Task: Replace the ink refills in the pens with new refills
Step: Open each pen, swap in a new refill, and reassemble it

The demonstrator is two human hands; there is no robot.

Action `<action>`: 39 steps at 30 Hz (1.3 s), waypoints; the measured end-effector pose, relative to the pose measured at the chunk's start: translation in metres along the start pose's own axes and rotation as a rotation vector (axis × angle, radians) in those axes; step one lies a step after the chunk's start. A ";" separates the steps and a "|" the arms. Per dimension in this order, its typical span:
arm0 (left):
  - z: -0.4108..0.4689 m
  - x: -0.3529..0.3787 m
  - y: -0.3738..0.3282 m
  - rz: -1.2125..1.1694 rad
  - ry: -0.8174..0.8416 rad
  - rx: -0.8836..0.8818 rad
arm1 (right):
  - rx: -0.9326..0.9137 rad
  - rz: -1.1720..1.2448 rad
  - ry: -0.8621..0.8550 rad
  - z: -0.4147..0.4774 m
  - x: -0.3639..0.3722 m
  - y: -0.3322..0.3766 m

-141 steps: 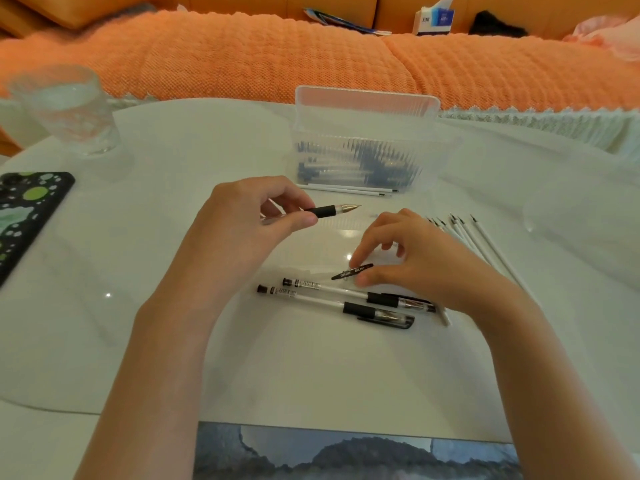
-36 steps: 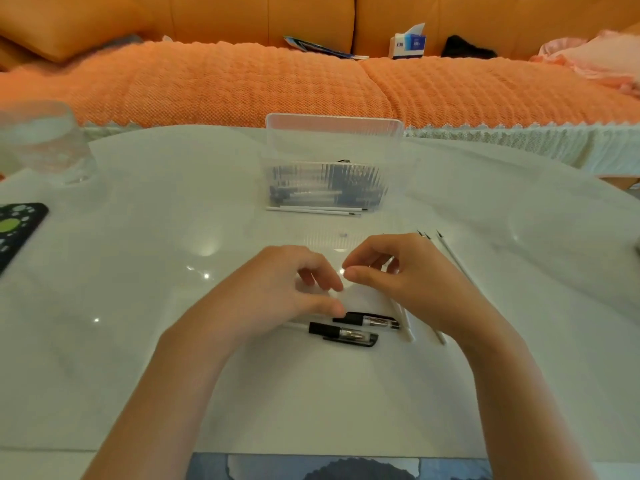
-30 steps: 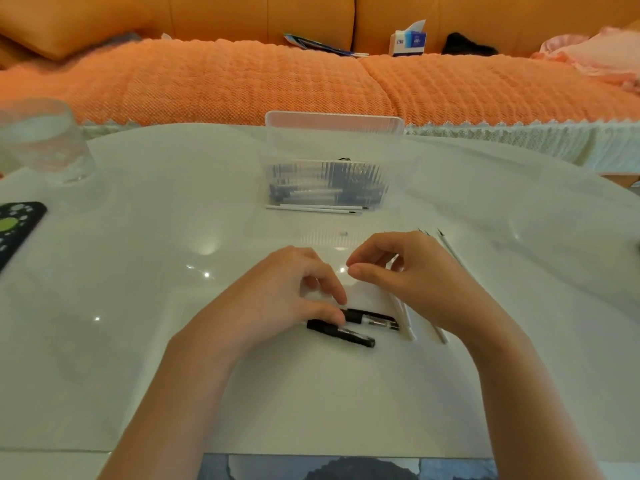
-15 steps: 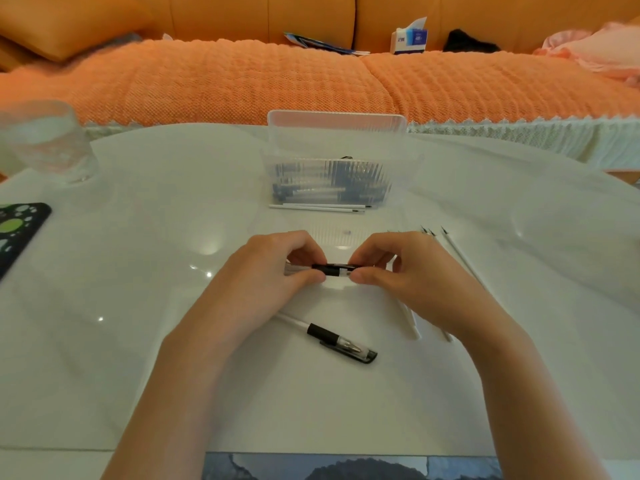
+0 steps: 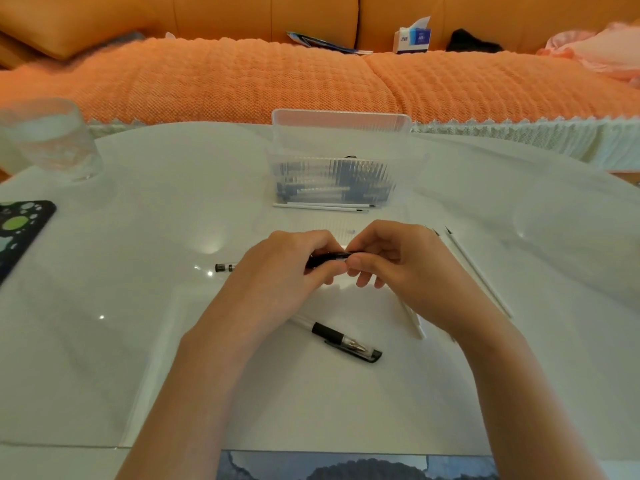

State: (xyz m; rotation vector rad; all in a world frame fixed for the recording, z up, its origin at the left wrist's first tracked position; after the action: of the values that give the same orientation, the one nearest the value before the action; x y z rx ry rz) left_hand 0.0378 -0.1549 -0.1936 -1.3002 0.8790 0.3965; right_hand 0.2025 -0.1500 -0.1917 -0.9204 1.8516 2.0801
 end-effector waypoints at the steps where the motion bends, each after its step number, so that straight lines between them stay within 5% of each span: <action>1: -0.001 0.000 0.000 0.002 -0.004 0.002 | 0.000 0.008 0.003 0.000 0.000 0.000; 13: -0.001 -0.007 -0.002 0.107 -0.060 -0.019 | -0.037 0.126 -0.040 -0.002 -0.007 0.006; 20: -0.001 -0.008 0.009 0.025 -0.012 -0.098 | 0.100 -0.181 -0.003 -0.001 -0.004 -0.008; 28: 0.000 -0.011 0.013 -0.057 -0.042 -0.119 | 0.114 -0.234 0.171 -0.004 0.001 0.000; 35: -0.001 -0.012 0.011 -0.055 -0.073 -0.088 | 0.043 -0.120 -0.078 0.001 0.000 -0.001; 39: -0.001 -0.011 0.008 -0.027 -0.083 -0.054 | 0.026 -0.116 -0.038 0.003 0.006 0.005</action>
State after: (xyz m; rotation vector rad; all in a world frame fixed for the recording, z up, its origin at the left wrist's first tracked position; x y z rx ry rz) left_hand 0.0246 -0.1513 -0.1908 -1.3341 0.7845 0.4522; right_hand 0.1943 -0.1495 -0.1910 -0.9521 1.7583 1.9871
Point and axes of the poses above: each hand's wrist, its own z-axis towards the middle knuckle, its own x-axis out of the palm, y = z × x, the point moved 1 cm from there along z, towards the middle knuckle, and after that the axes turned 4 degrees about y, right-handed, at the moved point
